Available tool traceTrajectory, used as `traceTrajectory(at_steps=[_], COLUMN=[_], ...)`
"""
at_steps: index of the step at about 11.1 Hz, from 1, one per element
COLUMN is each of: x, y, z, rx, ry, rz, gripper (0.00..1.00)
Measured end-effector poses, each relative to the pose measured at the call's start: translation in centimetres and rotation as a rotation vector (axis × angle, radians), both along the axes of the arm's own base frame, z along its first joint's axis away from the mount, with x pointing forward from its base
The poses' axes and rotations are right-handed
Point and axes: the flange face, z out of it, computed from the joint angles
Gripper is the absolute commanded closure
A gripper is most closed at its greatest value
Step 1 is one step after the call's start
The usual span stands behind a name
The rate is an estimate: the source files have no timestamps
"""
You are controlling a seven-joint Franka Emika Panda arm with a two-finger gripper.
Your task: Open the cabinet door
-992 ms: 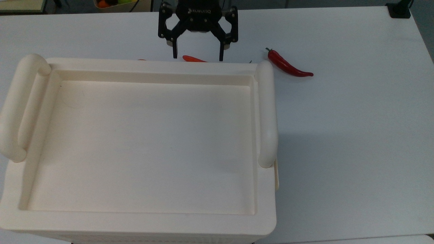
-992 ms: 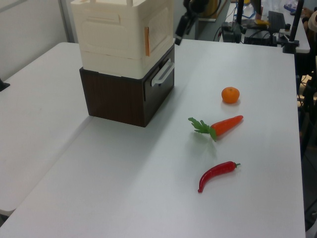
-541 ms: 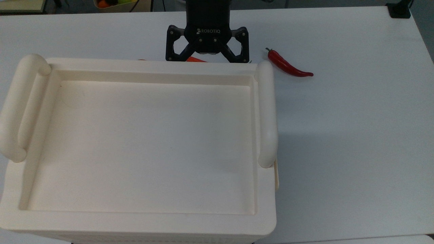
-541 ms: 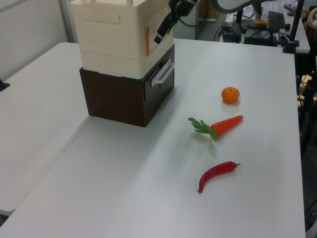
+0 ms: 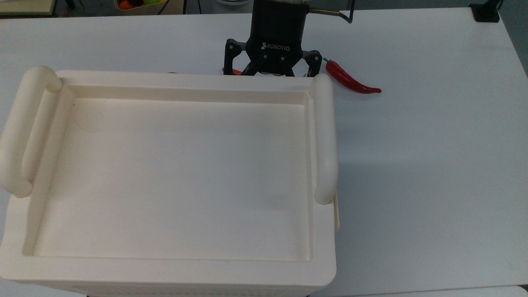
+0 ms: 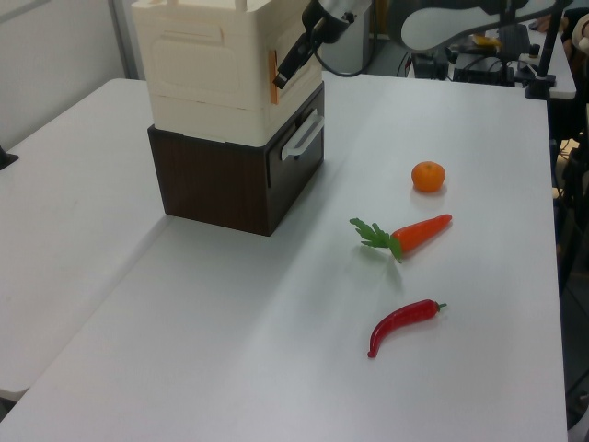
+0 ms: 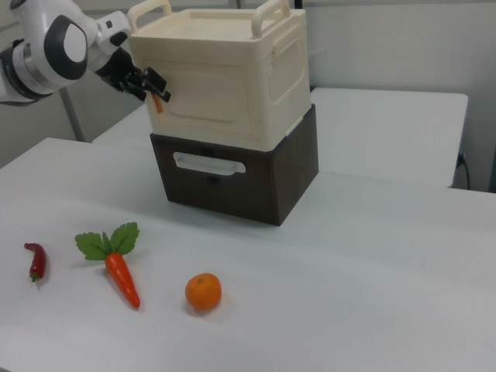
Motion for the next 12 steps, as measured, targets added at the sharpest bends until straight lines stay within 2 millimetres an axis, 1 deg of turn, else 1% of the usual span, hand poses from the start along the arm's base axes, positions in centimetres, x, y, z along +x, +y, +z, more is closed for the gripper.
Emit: traceTrajectory(at_steps=[1,3,8,10,11,12], x=[0.1,0.12,0.3,0.31,0.31,0.3], y=[0.22,0.41,0.84,0.85,0.88,0.9], z=[-0.35,-0.41,0.4,0.38,0.39,0.38], rx=[0.001,0.003,0.024,0.025,0.025,0.025], ry=[-0.001,-0.002,-0.062,-0.064,-0.065,-0.065], rz=[-0.013,-0.015,0.009,0.01,0.011,0.012], gripper=[0.31,0.47,0.48,0.53,0.61,0.65])
